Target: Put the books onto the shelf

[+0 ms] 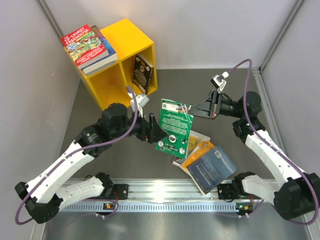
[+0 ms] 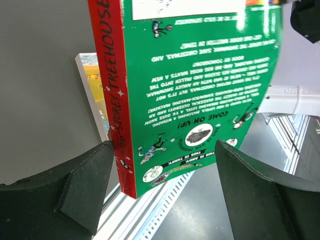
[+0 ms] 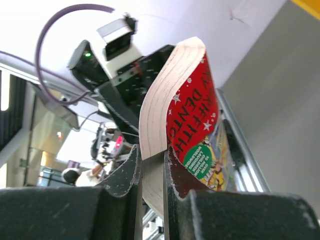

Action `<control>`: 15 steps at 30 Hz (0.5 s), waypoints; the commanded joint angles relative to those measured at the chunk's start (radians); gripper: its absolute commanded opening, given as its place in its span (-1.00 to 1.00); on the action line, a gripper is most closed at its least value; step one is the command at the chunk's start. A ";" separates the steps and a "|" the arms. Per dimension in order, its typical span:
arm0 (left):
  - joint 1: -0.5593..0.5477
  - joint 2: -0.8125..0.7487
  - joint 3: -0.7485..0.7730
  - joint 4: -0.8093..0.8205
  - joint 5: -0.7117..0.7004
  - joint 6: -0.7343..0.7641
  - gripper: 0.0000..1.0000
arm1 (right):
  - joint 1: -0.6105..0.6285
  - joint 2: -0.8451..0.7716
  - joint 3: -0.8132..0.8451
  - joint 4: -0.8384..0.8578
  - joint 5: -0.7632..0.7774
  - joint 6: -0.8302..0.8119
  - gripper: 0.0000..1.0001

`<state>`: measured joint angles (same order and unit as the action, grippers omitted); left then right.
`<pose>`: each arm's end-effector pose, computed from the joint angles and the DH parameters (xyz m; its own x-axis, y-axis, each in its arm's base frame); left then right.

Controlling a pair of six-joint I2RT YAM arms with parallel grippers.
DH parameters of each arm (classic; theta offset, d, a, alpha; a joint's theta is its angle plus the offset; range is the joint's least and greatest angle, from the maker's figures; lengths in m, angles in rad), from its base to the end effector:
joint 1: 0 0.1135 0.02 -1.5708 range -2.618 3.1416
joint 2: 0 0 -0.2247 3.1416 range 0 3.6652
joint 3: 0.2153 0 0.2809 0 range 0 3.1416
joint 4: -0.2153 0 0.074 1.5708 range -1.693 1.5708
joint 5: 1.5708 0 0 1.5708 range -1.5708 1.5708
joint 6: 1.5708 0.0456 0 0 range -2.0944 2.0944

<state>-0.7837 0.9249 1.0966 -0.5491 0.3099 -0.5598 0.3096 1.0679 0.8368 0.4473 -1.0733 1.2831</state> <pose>0.1701 -0.1892 0.3557 -0.6848 -0.0315 -0.7281 0.6012 0.5401 -0.5889 0.2603 0.1253 0.3265 -0.8654 0.2036 -0.4579 -0.4691 -0.0079 0.8831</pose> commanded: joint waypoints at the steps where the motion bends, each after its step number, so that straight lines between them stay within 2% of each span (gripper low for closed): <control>1: -0.003 0.020 0.012 0.051 0.026 -0.012 0.74 | -0.013 -0.010 -0.016 0.320 0.023 0.186 -1.00; 6: -0.003 -0.037 0.054 -0.060 -0.205 0.080 0.90 | -0.021 -0.013 -0.031 0.410 0.016 0.246 -1.00; 10: -0.002 -0.063 0.062 -0.103 -0.255 0.106 0.90 | -0.021 -0.011 -0.045 0.447 0.016 0.285 -1.00; 12: -0.002 -0.075 0.051 -0.089 -0.226 0.092 0.69 | -0.021 -0.008 -0.053 0.447 0.021 0.283 -1.00; 13: -0.002 -0.075 0.045 -0.065 -0.183 0.083 0.45 | -0.021 -0.009 -0.056 0.447 0.024 0.282 -1.00; 15: -0.003 -0.080 0.023 -0.028 -0.126 0.043 0.33 | -0.021 -0.002 -0.062 0.449 0.035 0.277 -1.00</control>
<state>-0.7883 0.8474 1.1233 -0.6132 0.1452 -0.5022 0.2920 1.0748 0.7673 0.7826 -1.0668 1.5177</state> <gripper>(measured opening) 0.690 0.111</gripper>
